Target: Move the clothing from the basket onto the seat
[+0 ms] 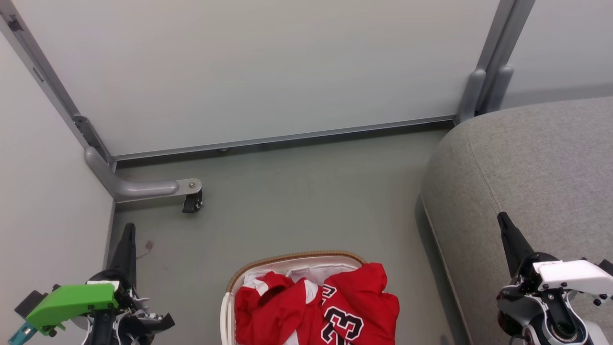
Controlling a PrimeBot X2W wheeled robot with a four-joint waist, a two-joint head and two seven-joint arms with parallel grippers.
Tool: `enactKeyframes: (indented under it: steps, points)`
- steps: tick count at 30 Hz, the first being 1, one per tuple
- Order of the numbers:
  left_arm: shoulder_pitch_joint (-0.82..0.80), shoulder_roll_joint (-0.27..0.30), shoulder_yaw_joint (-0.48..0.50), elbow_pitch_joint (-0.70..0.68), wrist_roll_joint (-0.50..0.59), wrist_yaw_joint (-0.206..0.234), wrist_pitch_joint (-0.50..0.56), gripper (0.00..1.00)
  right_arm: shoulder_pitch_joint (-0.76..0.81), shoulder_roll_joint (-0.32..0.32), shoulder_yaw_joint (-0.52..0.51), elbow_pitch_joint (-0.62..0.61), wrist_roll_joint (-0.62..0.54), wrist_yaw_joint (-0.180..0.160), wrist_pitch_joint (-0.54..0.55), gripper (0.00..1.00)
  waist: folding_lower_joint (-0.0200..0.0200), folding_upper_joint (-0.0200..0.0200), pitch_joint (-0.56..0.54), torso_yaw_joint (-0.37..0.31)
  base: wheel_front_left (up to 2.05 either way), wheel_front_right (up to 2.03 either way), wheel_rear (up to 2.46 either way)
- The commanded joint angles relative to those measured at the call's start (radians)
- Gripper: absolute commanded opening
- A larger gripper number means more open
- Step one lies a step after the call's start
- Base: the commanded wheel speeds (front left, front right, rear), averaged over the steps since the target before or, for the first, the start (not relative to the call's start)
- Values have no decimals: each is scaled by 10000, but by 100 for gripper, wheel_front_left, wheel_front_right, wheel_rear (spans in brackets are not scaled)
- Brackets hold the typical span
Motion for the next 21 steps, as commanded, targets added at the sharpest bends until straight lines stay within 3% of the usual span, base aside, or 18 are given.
enactKeyframes:
  steps: [1,21]
  points:
    - [-97,62,16,-13,-29,-49,26,0,108,-60,-15,-33,36,-4,29,0,0,0,0,0,0,0,0]
    - [-98,63,16,-13,-29,-49,26,0,108,-60,-15,-33,36,-4,29,0,0,0,0,0,0,0,0]
